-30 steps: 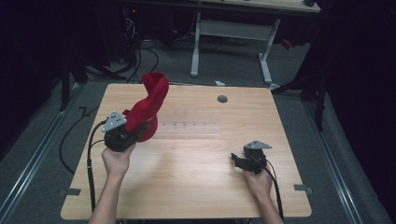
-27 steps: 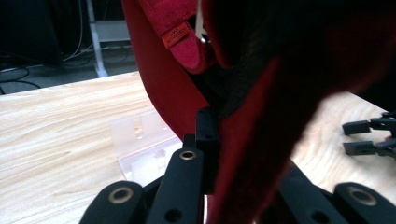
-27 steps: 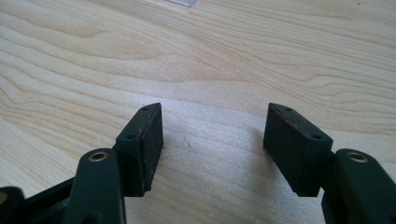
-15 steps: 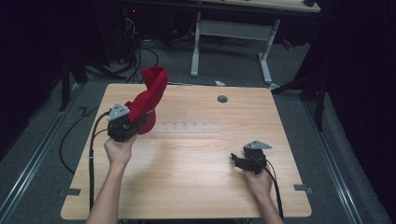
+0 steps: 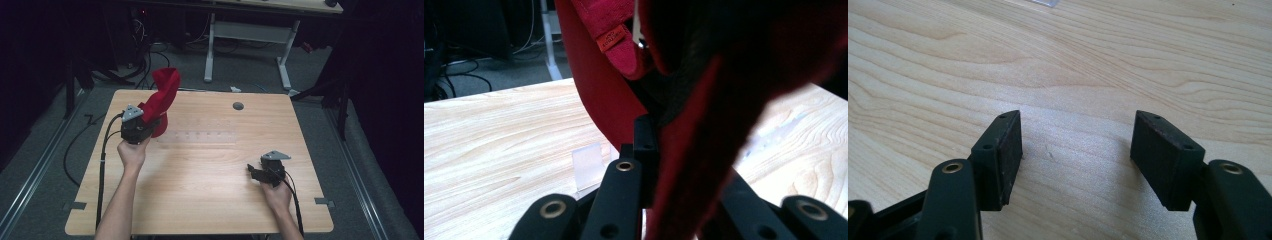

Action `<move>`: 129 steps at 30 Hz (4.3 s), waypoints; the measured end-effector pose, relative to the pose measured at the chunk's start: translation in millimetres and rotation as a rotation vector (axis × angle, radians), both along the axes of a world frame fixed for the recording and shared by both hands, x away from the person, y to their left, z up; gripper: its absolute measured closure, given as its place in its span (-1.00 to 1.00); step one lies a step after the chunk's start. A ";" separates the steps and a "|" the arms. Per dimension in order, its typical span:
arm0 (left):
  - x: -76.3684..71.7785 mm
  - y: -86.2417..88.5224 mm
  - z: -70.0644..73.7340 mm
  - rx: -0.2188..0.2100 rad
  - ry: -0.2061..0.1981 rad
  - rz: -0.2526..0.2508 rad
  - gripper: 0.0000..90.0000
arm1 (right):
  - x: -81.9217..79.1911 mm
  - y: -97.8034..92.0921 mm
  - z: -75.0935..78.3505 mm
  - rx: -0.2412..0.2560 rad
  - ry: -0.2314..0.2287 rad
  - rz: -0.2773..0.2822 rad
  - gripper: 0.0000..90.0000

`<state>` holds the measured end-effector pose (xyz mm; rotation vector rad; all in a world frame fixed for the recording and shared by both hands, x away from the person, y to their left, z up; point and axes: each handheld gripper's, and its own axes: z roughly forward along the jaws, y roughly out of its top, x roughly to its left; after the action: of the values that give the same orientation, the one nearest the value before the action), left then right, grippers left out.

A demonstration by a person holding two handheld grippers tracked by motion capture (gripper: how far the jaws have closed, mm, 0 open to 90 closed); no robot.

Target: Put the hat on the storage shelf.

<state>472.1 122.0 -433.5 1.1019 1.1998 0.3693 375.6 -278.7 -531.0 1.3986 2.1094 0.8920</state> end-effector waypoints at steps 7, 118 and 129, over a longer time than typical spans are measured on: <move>6.4 -2.2 -7.2 0.011 -0.001 0.014 0.89 | -0.2 0.2 0.0 0.000 0.001 -0.001 -0.16; -63.1 9.9 -36.3 0.082 0.077 0.077 -0.24 | -1.1 0.4 -0.1 -0.002 -0.002 0.005 -0.17; -80.0 10.6 -35.8 0.061 0.072 0.052 -0.24 | -1.2 0.6 0.0 -0.002 -0.001 0.005 -0.17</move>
<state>392.1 132.6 -469.3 1.1461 1.2902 0.4115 374.4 -278.1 -531.0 1.3928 2.1130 0.8924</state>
